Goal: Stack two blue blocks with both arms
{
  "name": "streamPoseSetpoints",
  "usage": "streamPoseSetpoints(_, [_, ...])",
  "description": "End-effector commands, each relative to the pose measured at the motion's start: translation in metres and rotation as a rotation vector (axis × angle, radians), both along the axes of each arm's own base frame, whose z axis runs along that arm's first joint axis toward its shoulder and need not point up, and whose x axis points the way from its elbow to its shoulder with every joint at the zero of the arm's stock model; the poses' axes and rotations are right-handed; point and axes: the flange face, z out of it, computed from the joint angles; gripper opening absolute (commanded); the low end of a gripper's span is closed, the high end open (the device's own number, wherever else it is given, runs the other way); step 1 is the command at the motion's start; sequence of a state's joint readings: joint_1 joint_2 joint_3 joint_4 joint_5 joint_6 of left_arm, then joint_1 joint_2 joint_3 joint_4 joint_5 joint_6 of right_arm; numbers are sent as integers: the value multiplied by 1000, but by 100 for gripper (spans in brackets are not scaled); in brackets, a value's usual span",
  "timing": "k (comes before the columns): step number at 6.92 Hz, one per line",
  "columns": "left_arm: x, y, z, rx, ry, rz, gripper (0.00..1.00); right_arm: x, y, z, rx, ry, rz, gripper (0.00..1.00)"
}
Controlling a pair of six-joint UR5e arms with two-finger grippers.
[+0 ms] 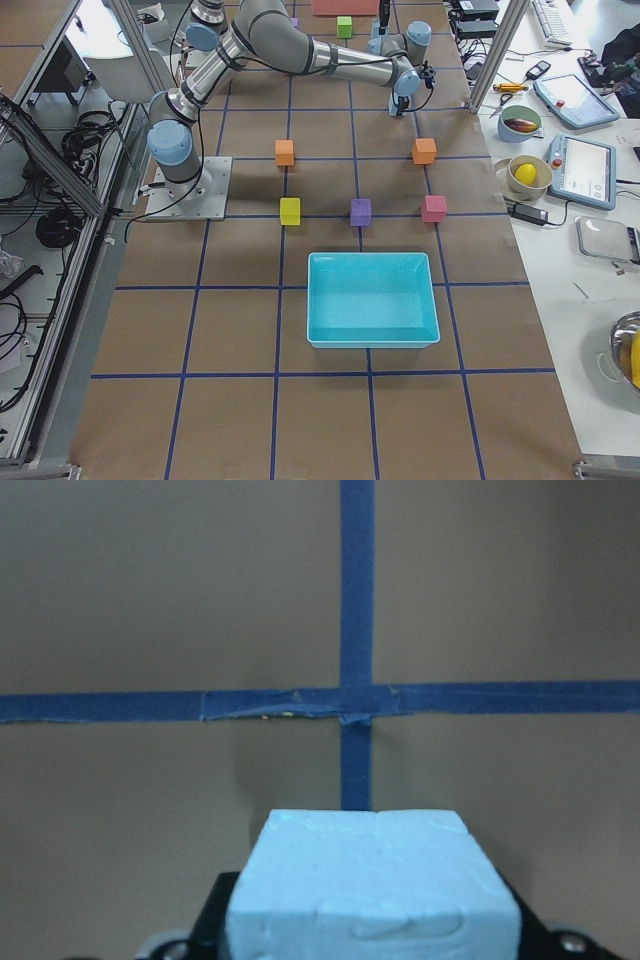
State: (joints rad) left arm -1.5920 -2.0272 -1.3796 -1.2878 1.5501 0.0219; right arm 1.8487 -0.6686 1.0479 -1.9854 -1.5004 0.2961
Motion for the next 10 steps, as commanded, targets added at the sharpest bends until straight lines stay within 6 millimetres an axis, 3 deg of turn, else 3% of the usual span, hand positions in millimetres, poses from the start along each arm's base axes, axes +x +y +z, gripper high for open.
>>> streamPoseSetpoints(1, [-9, -7, -10, 12, 5, 11, 14, -2, -2, 18, -25, -9, -11, 100])
streamPoseSetpoints(2, [-25, -9, -10, 1, 6, 20, 14, -17, 1, 63, -53, -1, -24, 100])
streamPoseSetpoints(3, [-46, -17, -5, -10, 7, 21, 14, -55, 6, 110, -11, 13, -56, 100])
streamPoseSetpoints(4, [-52, -26, -12, -7, 11, 32, 14, -113, 11, 157, 30, 10, -127, 100])
streamPoseSetpoints(5, [-68, -31, -19, -5, 25, 65, 14, -159, 27, 200, 71, 22, -165, 100])
streamPoseSetpoints(6, [-101, -37, -16, -28, 22, 73, 14, -196, 55, 243, 87, 26, -166, 100])
streamPoseSetpoints(7, [-137, -46, -5, -46, 30, 109, 14, -225, 82, 259, 102, 32, -161, 100])
streamPoseSetpoints(8, [-158, -55, 1, -30, 28, 119, 13, -235, 124, 277, 83, 66, -98, 100])
streamPoseSetpoints(9, [-176, -59, -7, -21, 30, 134, 13, -241, 159, 266, 82, 124, -108, 100])
streamPoseSetpoints(10, [-192, -61, -31, -4, 26, 136, 12, -240, 182, 253, 21, 118, -110, 100])
